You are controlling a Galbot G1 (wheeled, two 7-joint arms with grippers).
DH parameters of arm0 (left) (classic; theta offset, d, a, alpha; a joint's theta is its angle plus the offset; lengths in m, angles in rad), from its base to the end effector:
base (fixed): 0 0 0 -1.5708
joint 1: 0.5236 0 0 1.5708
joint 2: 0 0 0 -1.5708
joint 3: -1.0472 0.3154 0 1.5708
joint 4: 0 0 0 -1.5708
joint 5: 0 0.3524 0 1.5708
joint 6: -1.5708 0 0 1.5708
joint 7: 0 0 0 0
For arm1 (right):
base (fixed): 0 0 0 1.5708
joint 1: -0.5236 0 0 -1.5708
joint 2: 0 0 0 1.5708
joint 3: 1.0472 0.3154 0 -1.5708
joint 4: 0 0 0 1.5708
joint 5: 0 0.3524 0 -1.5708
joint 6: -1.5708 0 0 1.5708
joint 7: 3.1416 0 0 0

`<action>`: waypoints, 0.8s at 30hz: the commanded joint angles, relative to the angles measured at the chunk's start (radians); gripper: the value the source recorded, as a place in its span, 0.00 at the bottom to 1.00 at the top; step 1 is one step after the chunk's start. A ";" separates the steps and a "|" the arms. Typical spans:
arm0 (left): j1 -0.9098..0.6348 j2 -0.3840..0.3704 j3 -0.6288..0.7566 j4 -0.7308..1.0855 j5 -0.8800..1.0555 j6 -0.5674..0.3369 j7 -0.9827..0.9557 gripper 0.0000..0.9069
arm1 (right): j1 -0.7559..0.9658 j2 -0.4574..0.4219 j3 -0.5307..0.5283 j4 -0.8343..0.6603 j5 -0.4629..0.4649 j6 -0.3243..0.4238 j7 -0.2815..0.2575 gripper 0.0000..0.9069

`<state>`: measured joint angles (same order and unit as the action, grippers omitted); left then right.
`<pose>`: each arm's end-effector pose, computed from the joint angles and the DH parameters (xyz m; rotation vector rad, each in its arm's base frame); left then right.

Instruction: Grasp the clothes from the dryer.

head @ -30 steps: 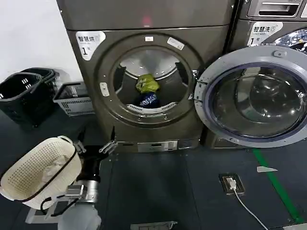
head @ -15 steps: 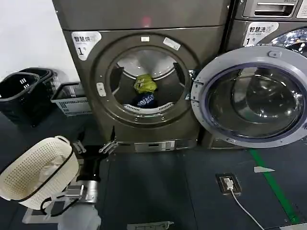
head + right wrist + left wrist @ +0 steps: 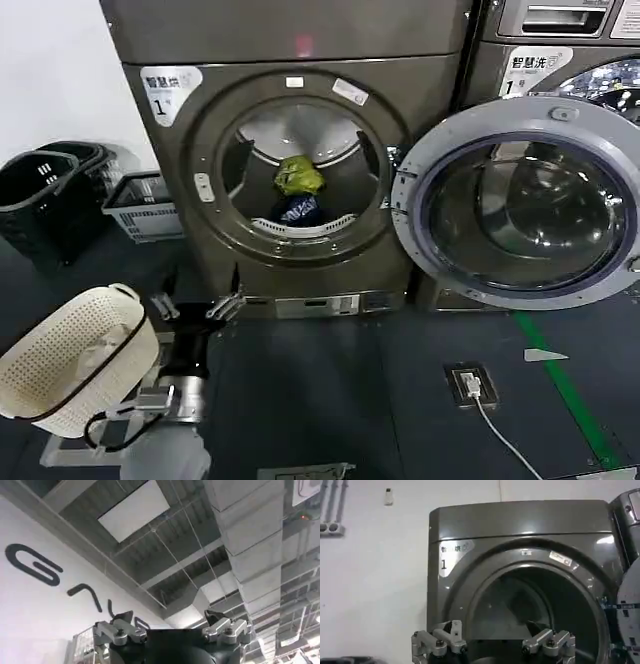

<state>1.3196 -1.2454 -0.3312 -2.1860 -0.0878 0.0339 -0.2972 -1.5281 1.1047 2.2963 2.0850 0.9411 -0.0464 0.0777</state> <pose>0.2388 -0.0163 -0.1952 0.0404 2.8636 0.1307 -0.0508 -0.3324 0.0357 1.1903 1.8979 -0.3272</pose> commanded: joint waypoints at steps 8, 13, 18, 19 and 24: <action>-0.001 0.000 0.002 -0.001 0.001 0.002 0.000 1.00 | 0.003 0.001 -0.006 0.003 0.000 0.000 -0.001 1.00; 0.000 0.000 0.003 -0.003 0.002 0.003 0.000 1.00 | 0.002 0.000 -0.006 0.003 0.000 0.001 -0.001 1.00; -0.001 -0.001 0.003 -0.004 0.003 0.004 0.000 1.00 | 0.001 0.001 -0.006 0.002 0.000 0.002 -0.002 1.00; 0.000 -0.001 0.003 -0.004 0.004 0.004 0.000 1.00 | 0.000 0.000 -0.005 0.001 0.000 0.002 -0.003 1.00; 0.001 -0.002 0.003 -0.004 0.004 0.003 0.000 1.00 | -0.001 0.001 -0.005 0.001 0.000 0.003 -0.003 1.00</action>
<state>1.3201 -1.2474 -0.3287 -2.1901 -0.0839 0.0370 -0.2974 -1.5294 1.1047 2.2908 2.0868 0.9411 -0.0439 0.0746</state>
